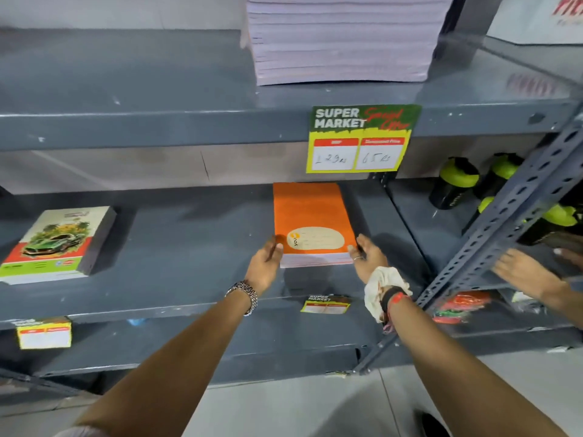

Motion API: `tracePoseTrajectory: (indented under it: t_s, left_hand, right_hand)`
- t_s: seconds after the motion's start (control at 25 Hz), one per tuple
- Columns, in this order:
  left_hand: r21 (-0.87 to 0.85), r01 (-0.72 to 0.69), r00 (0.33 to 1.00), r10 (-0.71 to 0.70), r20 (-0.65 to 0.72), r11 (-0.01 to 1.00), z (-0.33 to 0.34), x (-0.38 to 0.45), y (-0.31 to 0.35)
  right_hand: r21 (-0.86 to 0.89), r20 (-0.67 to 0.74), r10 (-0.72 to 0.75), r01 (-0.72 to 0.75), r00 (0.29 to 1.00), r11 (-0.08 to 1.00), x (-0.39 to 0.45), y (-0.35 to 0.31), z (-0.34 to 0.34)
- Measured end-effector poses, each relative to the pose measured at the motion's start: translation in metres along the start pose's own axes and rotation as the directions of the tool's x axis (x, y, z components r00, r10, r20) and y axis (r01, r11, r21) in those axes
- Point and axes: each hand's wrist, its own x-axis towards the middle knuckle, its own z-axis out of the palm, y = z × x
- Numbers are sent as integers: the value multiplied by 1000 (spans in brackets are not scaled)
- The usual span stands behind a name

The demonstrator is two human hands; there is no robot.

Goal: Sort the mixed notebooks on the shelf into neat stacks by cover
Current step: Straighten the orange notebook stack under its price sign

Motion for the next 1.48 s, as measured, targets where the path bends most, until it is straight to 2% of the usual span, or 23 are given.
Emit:
tracePoseTrajectory:
  t_s: [0.2, 0.36, 0.72, 0.8, 1.0, 1.16, 1.32, 1.48]
  left_hand:
    - [-139, 118, 989, -128, -68, 983, 20, 6, -13]
    - [-206, 167, 981, -183, -58, 964, 20, 7, -16]
    - [-247, 144, 989, -148, 2, 958, 16, 2, -4]
    - [-238, 133, 991, -135, 6, 962, 15, 2, -4]
    - [-185, 117, 993, -118, 6, 976, 15, 5, -15]
    - [-204, 109, 994, -104, 34, 973, 14, 5, -15]
    - [-190, 110, 994, -105, 37, 976, 12, 3, -10]
    - [-221, 103, 994, -95, 46, 970, 9, 1, -5]
  right_hand:
    - [67, -17, -47, 48, 999, 997, 7, 11, -2]
    - [11, -14, -78, 78, 997, 997, 16, 16, -6]
    - [-31, -43, -98, 96, 994, 995, 25, 21, -8]
    - [-99, -32, -118, 114, 993, 989, 22, 22, -9]
    - [-308, 78, -265, 276, 961, 910, 19, 28, -11]
    - [-400, 77, -290, 296, 954, 867, 19, 28, -9]
    - [-397, 65, -264, 267, 962, 878, 19, 29, -8]
    - [-309, 19, -219, 214, 976, 927, 20, 33, -5]
